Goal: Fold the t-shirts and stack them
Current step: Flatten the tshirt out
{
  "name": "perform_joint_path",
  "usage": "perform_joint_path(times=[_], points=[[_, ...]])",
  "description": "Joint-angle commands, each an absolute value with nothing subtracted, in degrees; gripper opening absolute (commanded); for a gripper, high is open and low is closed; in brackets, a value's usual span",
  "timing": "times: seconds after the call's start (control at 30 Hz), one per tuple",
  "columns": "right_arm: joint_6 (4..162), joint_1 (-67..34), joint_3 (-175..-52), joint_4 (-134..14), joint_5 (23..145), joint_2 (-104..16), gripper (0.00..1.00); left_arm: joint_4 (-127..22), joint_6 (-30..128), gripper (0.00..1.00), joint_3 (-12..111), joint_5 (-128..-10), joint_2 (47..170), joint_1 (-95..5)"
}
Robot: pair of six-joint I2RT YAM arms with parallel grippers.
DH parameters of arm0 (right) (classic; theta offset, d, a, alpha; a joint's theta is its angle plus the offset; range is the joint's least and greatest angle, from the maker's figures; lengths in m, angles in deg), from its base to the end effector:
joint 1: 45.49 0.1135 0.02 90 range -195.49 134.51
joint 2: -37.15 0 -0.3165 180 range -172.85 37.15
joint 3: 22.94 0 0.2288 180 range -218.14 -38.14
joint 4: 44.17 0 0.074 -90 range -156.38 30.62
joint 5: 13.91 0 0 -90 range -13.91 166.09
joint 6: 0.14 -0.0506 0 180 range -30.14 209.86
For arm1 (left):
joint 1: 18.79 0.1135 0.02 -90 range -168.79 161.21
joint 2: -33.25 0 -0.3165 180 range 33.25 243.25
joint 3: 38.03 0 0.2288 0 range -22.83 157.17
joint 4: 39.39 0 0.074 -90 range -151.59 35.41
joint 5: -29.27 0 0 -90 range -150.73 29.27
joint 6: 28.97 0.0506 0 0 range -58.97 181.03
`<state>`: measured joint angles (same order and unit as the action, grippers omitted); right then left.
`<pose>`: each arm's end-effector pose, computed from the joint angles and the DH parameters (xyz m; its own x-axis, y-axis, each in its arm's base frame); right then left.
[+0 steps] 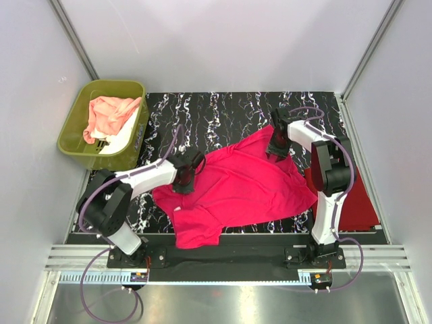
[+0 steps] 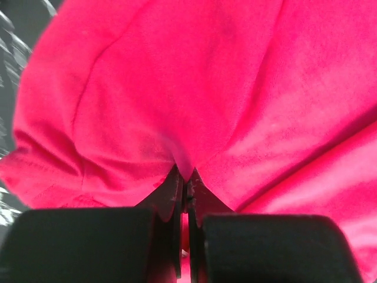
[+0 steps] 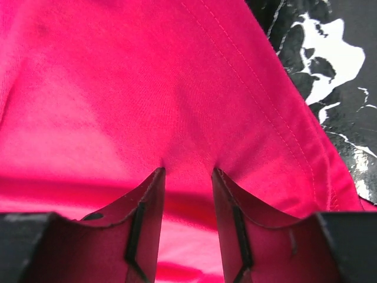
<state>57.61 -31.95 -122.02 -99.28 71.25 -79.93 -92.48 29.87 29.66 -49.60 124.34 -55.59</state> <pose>0.4072 0.0937 0.2055 -0.8985 0.3305 -0.2888 0.3193 0.9437 0.0868 0.2180 -0.1509 0.2188 -0.9517 0.0779 -0.2970 0.0692 0.9968 0.0397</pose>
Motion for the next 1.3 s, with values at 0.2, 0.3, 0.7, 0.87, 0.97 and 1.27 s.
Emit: perform_joint_path(times=[0.2, 0.3, 0.7, 0.87, 0.97, 1.27], points=[[53.6, -35.3, -116.0, -98.7, 71.2, -76.4, 0.39, -96.5, 42.2, 0.0, 47.8, -36.1, 129.2, -46.0], [53.1, -36.7, -112.9, -98.9, 69.8, -72.9, 0.38, -96.4, 44.8, 0.0, 52.9, -37.1, 130.1, -43.0], [59.8, -38.2, -116.4, -101.0, 67.6, -70.9, 0.47, -100.8, 46.9, 0.71, 57.6, -44.1, 130.1, -39.8], [63.2, -38.1, -119.9, -103.1, 71.5, -67.9, 0.57, -102.1, 44.6, 0.73, 50.1, -48.2, 120.1, -39.8], [63.2, -38.1, -119.9, -106.5, 73.7, -65.3, 0.66, -103.2, 41.4, 0.66, 44.1, -53.2, 112.9, -39.8], [53.8, -38.0, -103.8, -114.2, 85.1, -50.1, 0.76, -104.7, 28.7, 0.84, 27.0, -58.4, 98.3, -37.3]])
